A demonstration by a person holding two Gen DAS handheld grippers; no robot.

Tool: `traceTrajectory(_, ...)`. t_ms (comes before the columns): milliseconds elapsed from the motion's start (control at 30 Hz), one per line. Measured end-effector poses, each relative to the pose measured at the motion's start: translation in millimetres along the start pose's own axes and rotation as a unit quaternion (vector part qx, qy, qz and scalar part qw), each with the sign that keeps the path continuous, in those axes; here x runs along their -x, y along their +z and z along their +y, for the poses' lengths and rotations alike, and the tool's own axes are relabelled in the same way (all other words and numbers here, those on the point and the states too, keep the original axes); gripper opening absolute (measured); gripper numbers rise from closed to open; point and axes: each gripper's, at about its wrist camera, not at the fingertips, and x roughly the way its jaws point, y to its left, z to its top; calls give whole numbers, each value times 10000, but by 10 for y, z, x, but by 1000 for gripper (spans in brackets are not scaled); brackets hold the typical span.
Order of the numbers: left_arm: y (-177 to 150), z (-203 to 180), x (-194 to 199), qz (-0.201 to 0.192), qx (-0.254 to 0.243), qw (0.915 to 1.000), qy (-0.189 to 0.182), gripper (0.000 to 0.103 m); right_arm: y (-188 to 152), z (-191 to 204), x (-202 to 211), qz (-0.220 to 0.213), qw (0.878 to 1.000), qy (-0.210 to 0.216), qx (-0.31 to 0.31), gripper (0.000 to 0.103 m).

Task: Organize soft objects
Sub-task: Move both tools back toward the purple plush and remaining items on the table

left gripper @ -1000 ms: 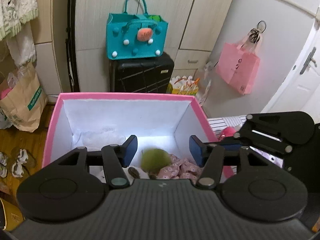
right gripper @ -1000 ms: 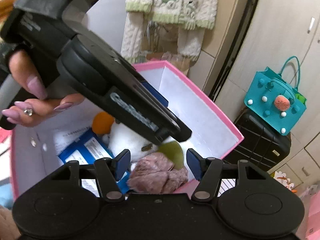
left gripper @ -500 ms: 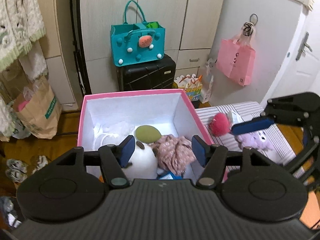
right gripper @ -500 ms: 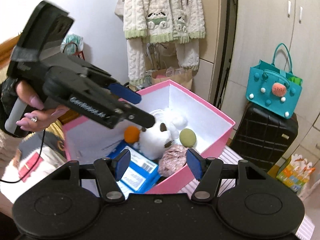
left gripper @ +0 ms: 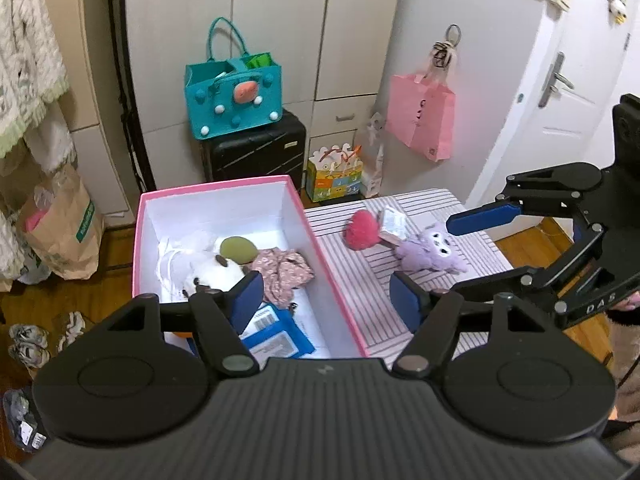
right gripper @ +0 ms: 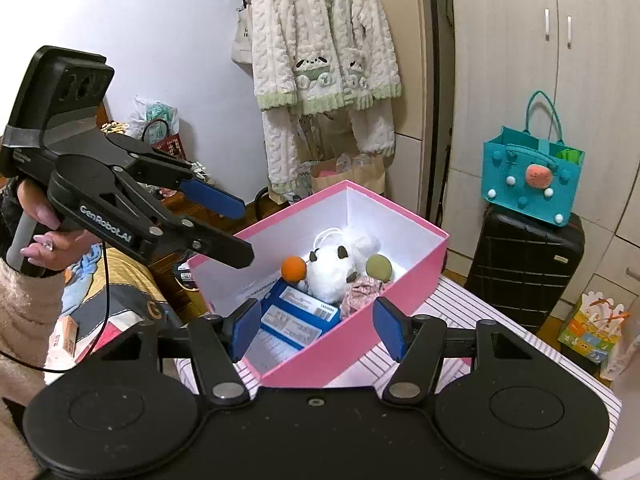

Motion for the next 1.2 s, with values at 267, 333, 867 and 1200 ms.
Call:
traceTrajectory(267, -107, -451, 159, 97, -380, 9992, -28, 76, -241, 44, 382, 27, 10000, -39, 12, 70)
traceTrajectory(333, -138, -573, 157, 144, -479, 9987, -40, 78, -325, 36, 470, 39, 9999, -92, 13, 71)
traceTrajectory(867, -205, -1273, -414, 623, -809, 9935, -502, 85, -1101, -426, 741, 128, 9986, -422, -284, 74)
traceTrajectory(1200, -189, -1397, -907, 446, -622, 9950, -642, 85, -1434, -807, 562, 15, 9961, -860, -210, 74)
